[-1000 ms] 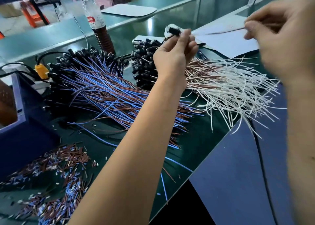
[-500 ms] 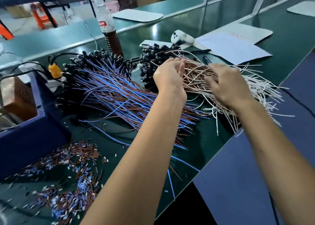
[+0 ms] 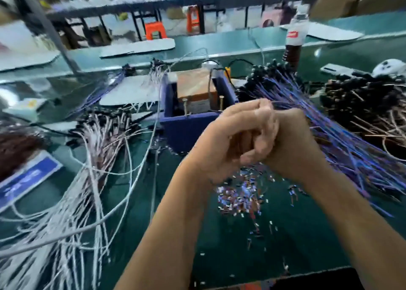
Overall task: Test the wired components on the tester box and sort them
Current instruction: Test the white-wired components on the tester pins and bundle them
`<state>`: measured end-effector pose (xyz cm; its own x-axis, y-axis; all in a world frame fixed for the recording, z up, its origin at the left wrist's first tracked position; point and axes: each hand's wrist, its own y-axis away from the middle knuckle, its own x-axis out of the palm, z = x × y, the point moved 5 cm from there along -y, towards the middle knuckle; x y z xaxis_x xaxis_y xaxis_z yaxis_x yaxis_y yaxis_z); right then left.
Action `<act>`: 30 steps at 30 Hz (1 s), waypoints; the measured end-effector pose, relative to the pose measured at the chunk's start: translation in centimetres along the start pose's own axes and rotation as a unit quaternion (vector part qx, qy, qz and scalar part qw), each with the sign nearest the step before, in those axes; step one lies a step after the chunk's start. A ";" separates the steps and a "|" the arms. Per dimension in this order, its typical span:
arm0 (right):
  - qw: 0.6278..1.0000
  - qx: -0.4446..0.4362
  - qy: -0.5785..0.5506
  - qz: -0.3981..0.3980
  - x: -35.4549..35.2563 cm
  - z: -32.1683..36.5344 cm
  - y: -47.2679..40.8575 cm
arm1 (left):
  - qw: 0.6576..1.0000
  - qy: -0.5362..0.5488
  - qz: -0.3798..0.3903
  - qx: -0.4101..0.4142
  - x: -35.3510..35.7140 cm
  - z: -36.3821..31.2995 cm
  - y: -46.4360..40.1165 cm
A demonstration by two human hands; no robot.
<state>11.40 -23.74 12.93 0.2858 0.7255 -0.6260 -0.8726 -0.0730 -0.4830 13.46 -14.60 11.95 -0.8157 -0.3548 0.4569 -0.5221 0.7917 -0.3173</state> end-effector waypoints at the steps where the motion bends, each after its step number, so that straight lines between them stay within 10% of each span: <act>1: 0.999 0.001 0.025 0.035 2.6 0.9 -0.4 | 1.000 -0.008 -0.007 -0.005 -1.2 -0.9 2.3; 6: 0.945 0.064 0.184 0.264 16.2 4.3 -1.2 | 0.956 -0.134 -0.251 -0.068 -9.1 -4.3 13.2; 11: 0.955 0.094 0.178 0.217 22.2 5.9 -2.9 | 0.712 -0.353 -0.592 -0.136 -16.1 -8.1 17.7; 15: 0.942 0.114 0.229 0.216 24.0 5.7 -4.2 | 0.566 -0.537 -0.600 -0.177 -18.3 -10.3 17.8; 21: 0.941 0.138 0.221 0.216 23.4 4.7 -4.1 | 0.597 -0.585 -0.470 -0.284 -18.3 -8.3 15.3; 30: 0.978 0.140 0.026 0.151 22.3 4.6 -3.8 | 0.615 -0.571 -0.470 -0.273 -18.2 -8.1 15.1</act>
<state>19.32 -4.18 3.64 0.0105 0.6638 -0.7479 -0.9926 -0.0836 -0.0882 22.47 7.83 5.55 -0.0225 -0.6548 -0.7555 -0.9898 -0.0919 0.1092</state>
